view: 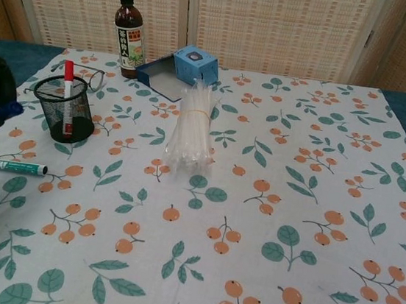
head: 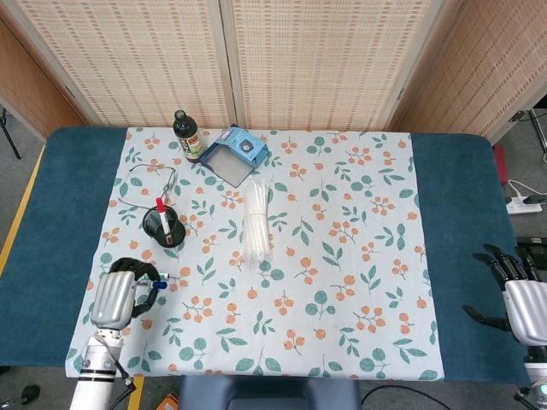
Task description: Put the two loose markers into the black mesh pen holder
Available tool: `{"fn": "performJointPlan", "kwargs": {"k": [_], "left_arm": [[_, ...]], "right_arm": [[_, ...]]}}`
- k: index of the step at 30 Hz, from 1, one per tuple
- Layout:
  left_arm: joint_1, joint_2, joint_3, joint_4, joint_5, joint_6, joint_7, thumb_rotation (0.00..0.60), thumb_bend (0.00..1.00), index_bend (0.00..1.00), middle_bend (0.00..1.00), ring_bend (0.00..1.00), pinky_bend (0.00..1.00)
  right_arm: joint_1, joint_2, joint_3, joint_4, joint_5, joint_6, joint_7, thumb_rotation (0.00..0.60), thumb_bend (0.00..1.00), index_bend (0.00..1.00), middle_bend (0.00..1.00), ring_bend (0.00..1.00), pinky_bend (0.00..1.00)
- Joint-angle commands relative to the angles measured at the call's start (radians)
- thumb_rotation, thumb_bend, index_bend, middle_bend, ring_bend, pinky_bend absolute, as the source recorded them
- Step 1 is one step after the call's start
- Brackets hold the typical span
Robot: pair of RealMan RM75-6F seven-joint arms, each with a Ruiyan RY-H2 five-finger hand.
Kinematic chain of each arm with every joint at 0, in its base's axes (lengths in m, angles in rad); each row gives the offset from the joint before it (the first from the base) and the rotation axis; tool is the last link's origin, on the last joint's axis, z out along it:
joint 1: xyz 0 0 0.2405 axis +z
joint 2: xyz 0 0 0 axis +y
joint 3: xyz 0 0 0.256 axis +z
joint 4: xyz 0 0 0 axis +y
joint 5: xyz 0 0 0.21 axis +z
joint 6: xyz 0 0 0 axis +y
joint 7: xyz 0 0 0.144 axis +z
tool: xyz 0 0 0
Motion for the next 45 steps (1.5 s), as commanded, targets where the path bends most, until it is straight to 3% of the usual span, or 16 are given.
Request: {"fn": "performJointPlan", "kwargs": {"k": [1,6,15,29,33,40,45], "left_arm": [[-0.209,0.326,-0.288,0.032,-0.097,-0.501,-0.792,0.6,0.35,0.62,0.72,0.28,0.22],[-0.309,0.26,-0.282,0.262,-0.037,-0.559,-0.887,0.6,0.35,0.64,0.73,0.27,0.22],[-0.439,0.174,-0.249,0.502,-0.091,-0.642,-0.913,0.6,0.35,0.64,0.73,0.27,0.22],[-0.487,0.131,-0.194,0.627,-0.094,-0.673,-0.993,0.6,0.35,0.63,0.71,0.27,0.2],[-0.491,0.126,-0.177,0.653,-0.069,-0.658,-1.003,0.6,0.35,0.55,0.6,0.24,0.2],[-0.501,0.083,-0.144,0.701,-0.088,-0.577,-0.854,0.6,0.35,0.31,0.3,0.11,0.15],[-0.497,0.085,-0.103,0.687,-0.087,-0.523,-0.711,0.6,0.35,0.2,0.18,0.05,0.13]], "right_arm": [[-0.002,0.003,0.0,0.002,-0.003,0.003,0.003,0.6,0.0,0.21,0.11,0.17,0.0],[-0.008,0.006,0.005,0.001,0.006,0.014,0.01,0.6,0.0,0.21,0.11,0.17,0.0],[-0.005,0.0,0.016,0.006,0.046,-0.003,-0.019,0.6,0.0,0.21,0.11,0.17,0.0],[0.004,-0.01,0.023,0.006,0.077,-0.031,-0.046,0.6,0.0,0.21,0.11,0.17,0.0],[0.008,-0.012,0.021,0.005,0.078,-0.041,-0.05,0.6,0.0,0.21,0.11,0.17,0.0],[0.006,-0.008,0.02,-0.001,0.079,-0.043,-0.045,0.6,0.0,0.21,0.11,0.17,0.0],[0.008,-0.008,0.019,0.0,0.073,-0.045,-0.042,0.6,0.0,0.21,0.11,0.17,0.0]]}}
